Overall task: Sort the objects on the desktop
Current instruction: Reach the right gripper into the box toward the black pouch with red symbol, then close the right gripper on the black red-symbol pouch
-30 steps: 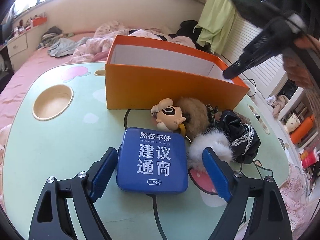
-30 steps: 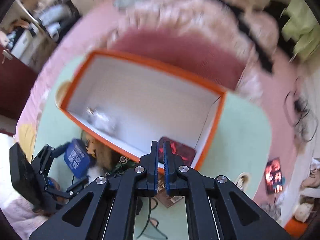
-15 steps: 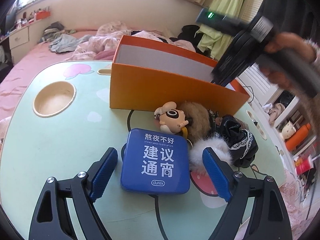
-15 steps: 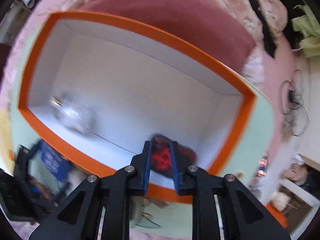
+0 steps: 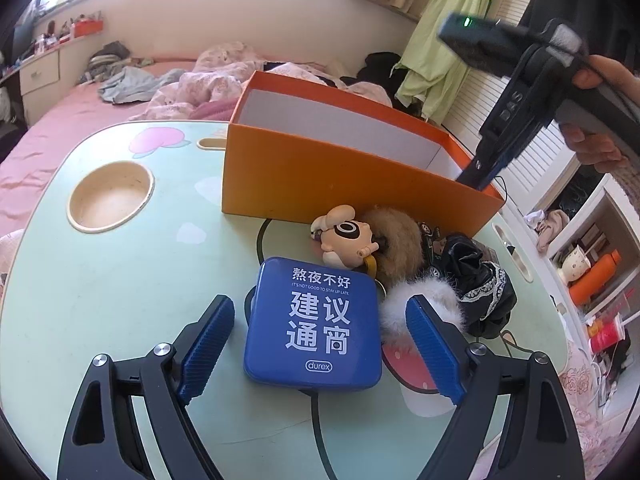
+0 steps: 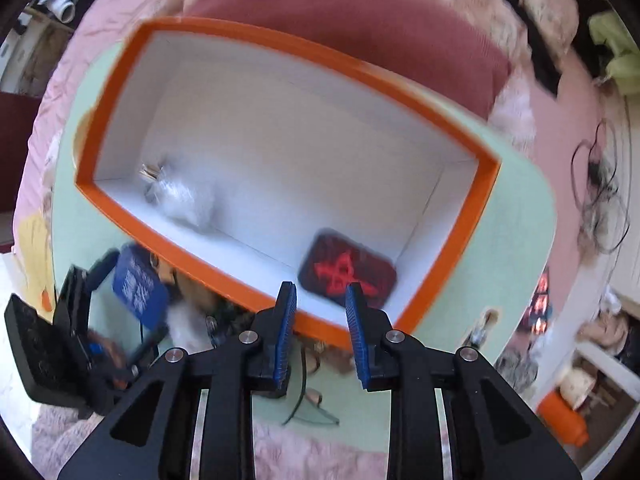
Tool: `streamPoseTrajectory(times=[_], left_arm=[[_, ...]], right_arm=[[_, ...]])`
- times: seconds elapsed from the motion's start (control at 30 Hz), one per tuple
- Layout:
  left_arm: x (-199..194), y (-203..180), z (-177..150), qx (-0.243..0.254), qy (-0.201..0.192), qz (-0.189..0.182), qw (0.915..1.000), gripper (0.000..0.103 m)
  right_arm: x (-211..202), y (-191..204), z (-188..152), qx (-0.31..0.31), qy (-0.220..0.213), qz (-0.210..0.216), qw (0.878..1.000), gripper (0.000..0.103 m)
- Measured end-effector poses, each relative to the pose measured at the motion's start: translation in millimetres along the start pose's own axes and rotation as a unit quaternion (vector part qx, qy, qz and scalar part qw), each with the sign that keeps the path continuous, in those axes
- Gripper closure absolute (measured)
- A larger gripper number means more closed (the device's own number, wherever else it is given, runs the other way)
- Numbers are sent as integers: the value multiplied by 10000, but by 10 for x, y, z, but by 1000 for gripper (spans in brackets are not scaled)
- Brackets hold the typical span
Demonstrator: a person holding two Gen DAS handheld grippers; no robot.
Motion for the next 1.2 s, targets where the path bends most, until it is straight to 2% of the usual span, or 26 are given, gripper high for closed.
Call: streamPoseTrajectory(times=[0.13, 0.23, 0.27, 0.3, 0.33, 0.47, 0.5, 0.67, 0.73, 0.8, 0.87, 0.93, 0.97, 1.1, 1.2], left_arm=[[-1, -5, 2, -7, 4, -7, 10000, 15], [-9, 0, 1, -2, 5, -8, 10000, 15], [-8, 2, 2, 1, 10, -8, 10000, 15], [-7, 3, -1, -6, 11, -18, 10000, 15], [-9, 0, 0, -27, 9, -37, 10000, 15], [-16, 0, 13, -92, -10, -61, 9999, 15], [-15, 1, 16, -107, -13, -65, 9999, 15], [1, 4, 17, -97, -17, -43, 9999, 15], [3, 3, 16, -96, -15, -52, 9999, 14], [3, 2, 15, -98, -19, -47, 9999, 14], [7, 14, 19, -114, -47, 12, 9999, 10], [14, 26, 29, -162, -66, -11, 9998, 10], [12, 31, 31, -180, -69, -35, 9998, 10], [19, 34, 45, -205, -89, -33, 9997, 10], [18, 42, 43, -201, -90, -31, 9998, 10]], right_arm=[[274, -176, -7, 459, 616, 132, 9970, 76], [326, -199, -35, 592, 793, 299, 9946, 71], [340, -189, -50, 606, 791, 342, 9944, 67], [354, -167, -66, 611, 751, 395, 9945, 61], [362, -156, -82, 616, 718, 378, 9948, 61], [370, -75, -146, 392, 390, 23, 9985, 55], [362, -50, -144, 288, 220, -79, 9993, 50], [336, 5, -155, -91, -454, -648, 9968, 48], [308, 29, -156, -184, -694, -727, 9948, 46], [264, 128, -171, -301, -915, -552, 9938, 40], [149, 290, -172, -390, -1023, -67, 9940, 40], [43, 394, -203, -389, -978, 690, 9920, 40], [22, 421, -228, -379, -998, 832, 9908, 40], [-89, 447, -316, -510, -1200, 504, 9902, 40], [-66, 267, -268, -472, -1178, 448, 9909, 41]])
Point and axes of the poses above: each gripper's, at about its wrist camera, not at the fingertips, and x roughly the way its jaws point, y to its left, z to its top, the point moved 7 cm from there along x, roughly the way its jaws point, and after that the axes turned 7 degrees about -x, right-handed, at the moved point
